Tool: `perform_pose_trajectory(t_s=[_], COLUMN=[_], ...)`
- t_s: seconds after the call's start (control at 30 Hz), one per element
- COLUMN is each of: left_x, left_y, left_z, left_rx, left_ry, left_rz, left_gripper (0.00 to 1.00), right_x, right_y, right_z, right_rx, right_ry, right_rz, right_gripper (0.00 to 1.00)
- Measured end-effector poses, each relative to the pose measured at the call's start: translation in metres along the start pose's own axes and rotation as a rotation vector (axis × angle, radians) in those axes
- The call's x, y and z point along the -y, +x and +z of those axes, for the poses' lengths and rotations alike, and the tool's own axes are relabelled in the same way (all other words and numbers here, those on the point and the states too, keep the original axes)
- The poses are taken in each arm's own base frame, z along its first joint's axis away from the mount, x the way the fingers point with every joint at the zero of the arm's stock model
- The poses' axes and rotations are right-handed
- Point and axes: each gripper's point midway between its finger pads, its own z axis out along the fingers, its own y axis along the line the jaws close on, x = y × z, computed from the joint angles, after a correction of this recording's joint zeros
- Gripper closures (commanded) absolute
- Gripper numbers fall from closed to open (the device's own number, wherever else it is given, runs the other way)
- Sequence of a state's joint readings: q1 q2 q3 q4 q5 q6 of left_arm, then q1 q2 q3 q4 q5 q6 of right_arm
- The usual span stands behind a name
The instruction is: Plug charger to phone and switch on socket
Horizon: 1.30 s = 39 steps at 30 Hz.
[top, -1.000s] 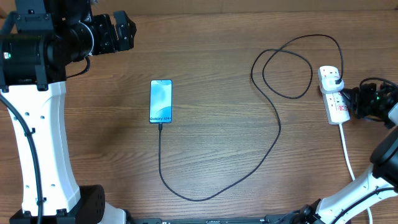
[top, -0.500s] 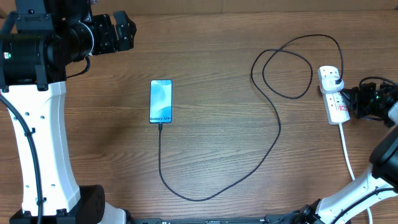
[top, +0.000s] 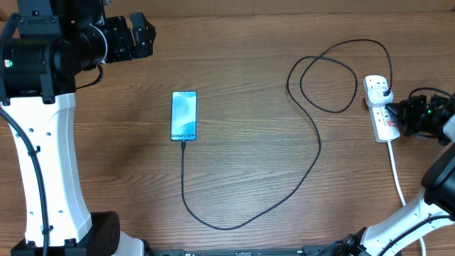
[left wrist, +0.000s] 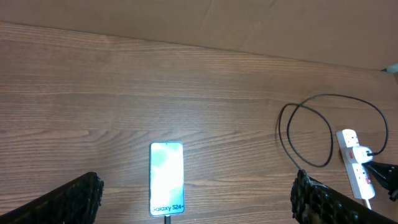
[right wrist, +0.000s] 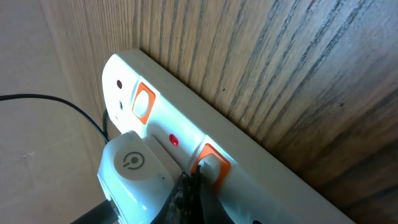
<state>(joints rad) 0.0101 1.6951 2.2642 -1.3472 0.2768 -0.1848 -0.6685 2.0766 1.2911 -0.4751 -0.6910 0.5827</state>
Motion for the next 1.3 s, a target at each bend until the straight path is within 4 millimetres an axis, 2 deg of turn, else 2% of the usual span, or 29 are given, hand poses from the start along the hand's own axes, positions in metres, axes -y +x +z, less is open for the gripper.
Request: perform_pose_trajectory(t_s=[0.2,0.33,0.43,0.5,0.53,0.67,0.77,0.87,0.97,1.3], left_x=[0.000,0.000,0.000,0.000,0.000,0.000,0.000,0.000,0.000,0.000], left_y=[0.000,0.000,0.000,0.000,0.000,0.000,0.000,0.000,0.000,0.000], left_z=[0.000,0.000,0.000,0.000,0.000,0.000,0.000,0.000,0.000,0.000], left_rx=[0.000,0.000,0.000,0.000,0.000,0.000,0.000,0.000,0.000,0.000], left_ry=[0.000,0.000,0.000,0.000,0.000,0.000,0.000,0.000,0.000,0.000], left_rz=[0.000,0.000,0.000,0.000,0.000,0.000,0.000,0.000,0.000,0.000], left_gripper=[0.00,0.00,0.00,0.00,0.00,0.00,0.00,0.00,0.00,0.00], right_x=[0.001,0.009,0.027,0.028,0.019,-0.024,-0.066,-0.095,-0.123,-0.172], right_y=[-0.003,-0.010,-0.022,-0.029,-0.034,-0.031,-0.015,0.007,0.039,0.147], right_z=[-0.002,-0.011,-0.031,-0.047,-0.066,-0.105,-0.133,-0.144,-0.147,-0.142], right_rx=[0.006,0.022,0.058,0.090,0.130,0.210,0.256,0.257,0.228,0.093], right_ry=[-0.005,-0.006,0.003,-0.009,-0.032,-0.088,-0.139,-0.171,-0.195,-0.165], right_rz=[0.002,0.033,0.090,0.097,0.079,-0.035,-0.157,-0.247,-0.345,-0.630], right_gripper=[0.96,0.96,0.96,0.96,0.96,0.96,0.96,0.96,0.96,0.96])
